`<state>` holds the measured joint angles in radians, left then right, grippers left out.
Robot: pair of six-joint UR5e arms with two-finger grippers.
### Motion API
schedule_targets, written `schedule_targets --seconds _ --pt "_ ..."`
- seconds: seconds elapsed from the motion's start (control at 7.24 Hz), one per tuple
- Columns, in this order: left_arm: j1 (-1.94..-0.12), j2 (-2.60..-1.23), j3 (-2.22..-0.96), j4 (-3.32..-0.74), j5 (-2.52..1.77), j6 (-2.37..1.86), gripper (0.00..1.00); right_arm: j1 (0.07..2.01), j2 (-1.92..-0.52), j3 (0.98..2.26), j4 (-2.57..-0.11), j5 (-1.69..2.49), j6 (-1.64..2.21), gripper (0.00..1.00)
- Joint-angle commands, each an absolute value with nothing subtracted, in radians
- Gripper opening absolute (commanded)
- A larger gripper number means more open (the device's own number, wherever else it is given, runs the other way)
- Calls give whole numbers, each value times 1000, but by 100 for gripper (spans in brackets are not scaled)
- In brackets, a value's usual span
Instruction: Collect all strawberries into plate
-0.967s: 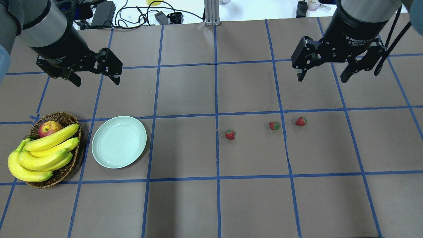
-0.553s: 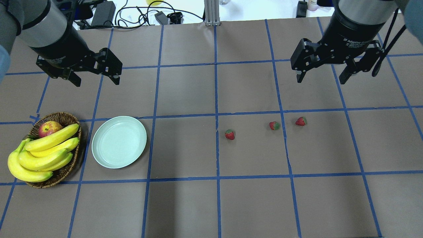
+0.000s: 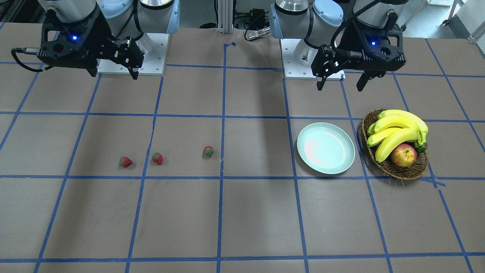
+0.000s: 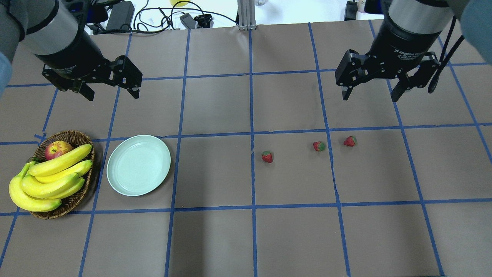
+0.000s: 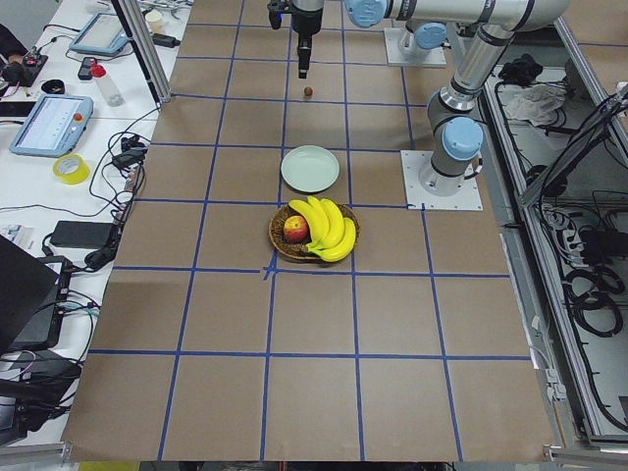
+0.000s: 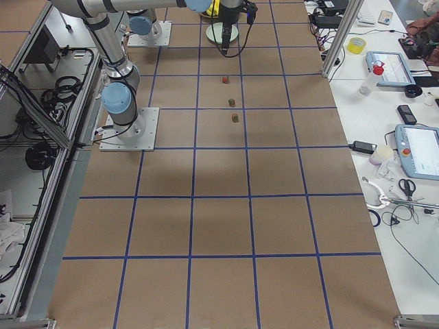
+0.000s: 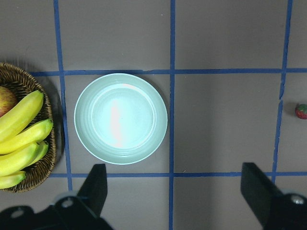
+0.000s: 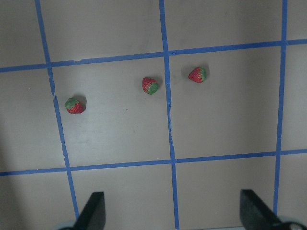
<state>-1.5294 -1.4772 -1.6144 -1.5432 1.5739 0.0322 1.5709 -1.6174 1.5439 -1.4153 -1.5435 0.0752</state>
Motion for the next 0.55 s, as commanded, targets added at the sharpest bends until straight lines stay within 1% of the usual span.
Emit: schedule_targets --seconds 0.0,0.41 --pt "-1529 -1477 -1615 -1543 1574 32 100 1574 -1606 1566 -1417 -1545 66 100" --pt "-1529 -1477 -1615 -1543 1574 32 100 1629 -1585 1594 -1430 -1545 69 100"
